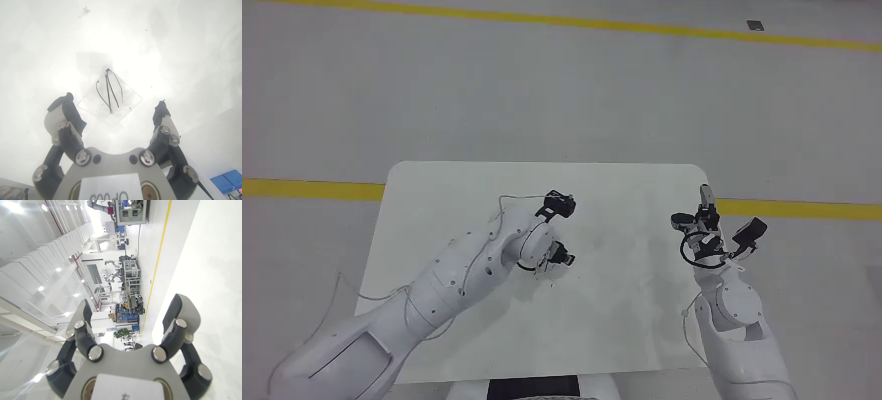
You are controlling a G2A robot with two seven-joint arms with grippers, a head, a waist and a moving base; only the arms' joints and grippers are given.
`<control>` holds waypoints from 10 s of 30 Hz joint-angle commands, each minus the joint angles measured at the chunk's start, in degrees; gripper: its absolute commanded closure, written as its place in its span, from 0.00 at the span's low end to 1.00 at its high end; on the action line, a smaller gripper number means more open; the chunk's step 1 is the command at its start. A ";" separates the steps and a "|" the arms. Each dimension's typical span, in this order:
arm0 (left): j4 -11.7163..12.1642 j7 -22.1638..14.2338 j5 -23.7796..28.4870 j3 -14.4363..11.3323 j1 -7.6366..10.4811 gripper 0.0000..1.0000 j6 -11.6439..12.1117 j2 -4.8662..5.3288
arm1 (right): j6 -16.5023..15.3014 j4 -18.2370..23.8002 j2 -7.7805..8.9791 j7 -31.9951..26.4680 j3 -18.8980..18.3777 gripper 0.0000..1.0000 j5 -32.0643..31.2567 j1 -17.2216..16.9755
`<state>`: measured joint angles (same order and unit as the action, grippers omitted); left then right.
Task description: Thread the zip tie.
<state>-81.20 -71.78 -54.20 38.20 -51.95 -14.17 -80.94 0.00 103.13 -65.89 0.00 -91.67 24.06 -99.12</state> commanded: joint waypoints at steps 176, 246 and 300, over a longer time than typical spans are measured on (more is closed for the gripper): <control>-10.72 -0.60 14.56 28.77 -16.50 1.00 27.03 6.70 | 0.00 0.00 0.00 0.00 0.00 0.00 0.00 0.00; 3.22 -7.86 82.20 17.40 -7.19 1.00 33.65 23.22 | 0.00 0.00 0.00 0.00 0.00 0.00 0.00 0.00; 11.64 -5.61 95.46 12.04 -4.21 1.00 33.65 24.70 | 0.00 0.00 0.00 0.00 0.00 0.00 0.00 0.00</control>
<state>-69.25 -78.11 43.51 49.62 -55.98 19.49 -56.21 0.00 103.13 -65.89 0.00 -91.67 24.06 -99.12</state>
